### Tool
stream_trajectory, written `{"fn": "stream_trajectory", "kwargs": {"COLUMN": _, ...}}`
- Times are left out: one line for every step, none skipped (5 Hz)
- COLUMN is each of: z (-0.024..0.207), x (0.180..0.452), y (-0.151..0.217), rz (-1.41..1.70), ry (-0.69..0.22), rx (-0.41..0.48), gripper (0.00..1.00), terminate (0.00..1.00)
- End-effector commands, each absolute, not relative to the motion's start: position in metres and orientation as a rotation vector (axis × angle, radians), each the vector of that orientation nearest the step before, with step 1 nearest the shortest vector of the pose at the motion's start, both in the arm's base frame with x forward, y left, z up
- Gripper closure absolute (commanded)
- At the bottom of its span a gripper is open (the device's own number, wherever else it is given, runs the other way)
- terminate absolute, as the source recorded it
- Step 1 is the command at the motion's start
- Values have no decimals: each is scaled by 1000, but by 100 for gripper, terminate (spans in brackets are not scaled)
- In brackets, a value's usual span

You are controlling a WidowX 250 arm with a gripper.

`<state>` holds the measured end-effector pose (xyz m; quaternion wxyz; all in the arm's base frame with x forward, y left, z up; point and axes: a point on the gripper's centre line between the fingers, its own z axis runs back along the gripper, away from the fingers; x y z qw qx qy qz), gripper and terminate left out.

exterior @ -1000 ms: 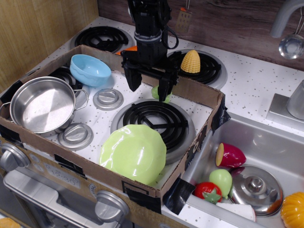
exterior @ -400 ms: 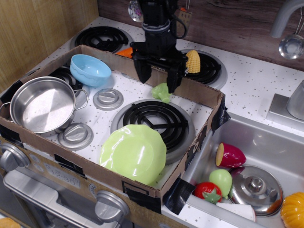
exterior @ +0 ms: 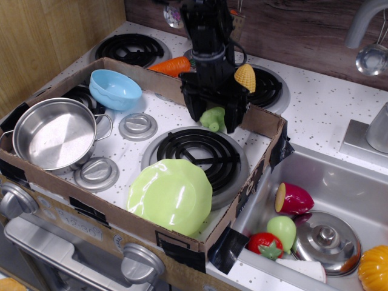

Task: Put broccoli in pot

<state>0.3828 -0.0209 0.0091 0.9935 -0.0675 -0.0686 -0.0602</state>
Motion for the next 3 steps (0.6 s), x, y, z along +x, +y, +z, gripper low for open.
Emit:
{"fn": "stream_trajectory", "kwargs": {"z": 13, "x": 380, "y": -23, "rz": -87, "ry": -172, "rx": -137, "gripper": 100, "terminate": 0}}
{"fn": "stream_trajectory", "kwargs": {"z": 17, "x": 374, "y": -21, "rz": -87, "ry": -203, "rx": -103, "gripper": 100, "terminate": 0}}
{"fn": "stream_trajectory", "kwargs": {"z": 30, "x": 366, "y": -16, "rz": -91, "ry": -234, "rx": -76, "gripper": 100, "terminate": 0}}
